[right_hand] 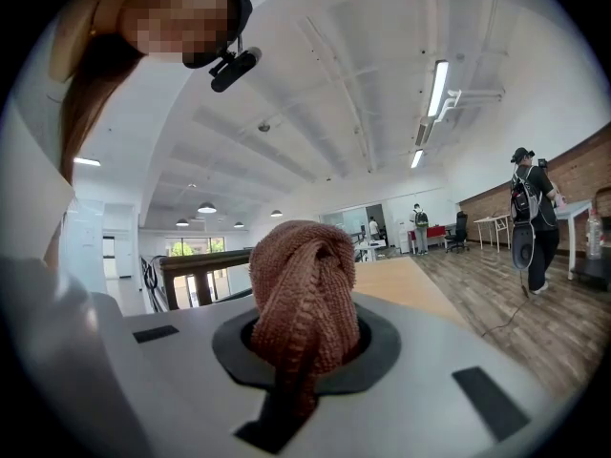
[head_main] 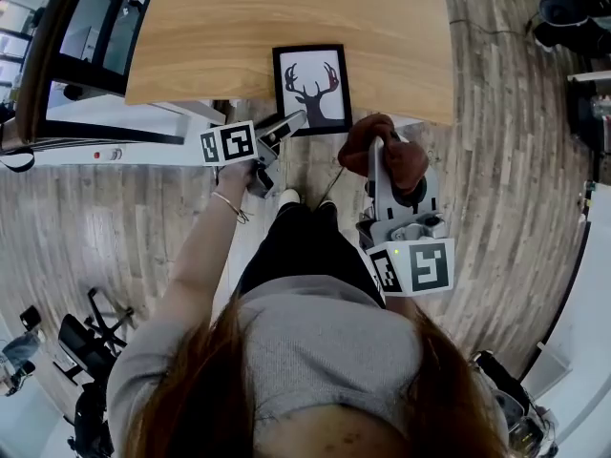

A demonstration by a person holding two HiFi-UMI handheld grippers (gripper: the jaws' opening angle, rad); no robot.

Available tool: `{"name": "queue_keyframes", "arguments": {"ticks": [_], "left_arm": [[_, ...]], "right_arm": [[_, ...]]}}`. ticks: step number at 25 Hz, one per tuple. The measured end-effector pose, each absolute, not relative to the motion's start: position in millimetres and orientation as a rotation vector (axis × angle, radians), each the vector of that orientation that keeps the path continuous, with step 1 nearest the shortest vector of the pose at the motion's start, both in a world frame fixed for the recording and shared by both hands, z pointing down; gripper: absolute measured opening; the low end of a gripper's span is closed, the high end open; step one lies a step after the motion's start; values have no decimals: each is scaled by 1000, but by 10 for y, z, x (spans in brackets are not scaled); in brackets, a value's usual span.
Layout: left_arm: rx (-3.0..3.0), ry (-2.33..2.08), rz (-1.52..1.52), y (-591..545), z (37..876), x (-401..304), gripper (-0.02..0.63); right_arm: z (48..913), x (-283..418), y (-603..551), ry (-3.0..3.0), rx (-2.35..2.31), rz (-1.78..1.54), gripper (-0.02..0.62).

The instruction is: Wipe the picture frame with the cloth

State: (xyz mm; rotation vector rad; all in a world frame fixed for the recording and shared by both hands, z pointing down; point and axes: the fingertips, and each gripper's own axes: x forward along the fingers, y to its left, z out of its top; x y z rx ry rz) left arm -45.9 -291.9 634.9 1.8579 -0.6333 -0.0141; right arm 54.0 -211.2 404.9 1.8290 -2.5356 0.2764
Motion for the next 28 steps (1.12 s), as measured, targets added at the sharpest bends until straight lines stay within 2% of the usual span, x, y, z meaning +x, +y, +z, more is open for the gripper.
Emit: {"name": "queue_keyframes", "arguments": {"ticks": [11, 12, 14, 16, 19, 28], "left_arm": [[1899, -441, 0, -2959, 6394, -166, 233], [1902, -432, 8, -2958, 6399, -149, 211], [1897, -414, 1, -2960, 6402, -125, 124], [1879, -392, -30, -2963, 6392, -111, 87], [1846, -363, -76, -2958, 6380, -99, 59], [1815, -402, -90, -2923, 6355, -92, 31]], "right_arm": [[4076, 624, -2150, -2473, 1877, 273, 46], [4080, 628, -2154, -2471, 1879, 273, 46], [4084, 638, -2162, -2469, 1881, 273, 46], [4084, 643, -2169, -2469, 1881, 273, 46], [4075, 642, -2176, -2473, 1877, 266, 46], [4029, 624, -2151, -2490, 1860, 243, 46]]}}
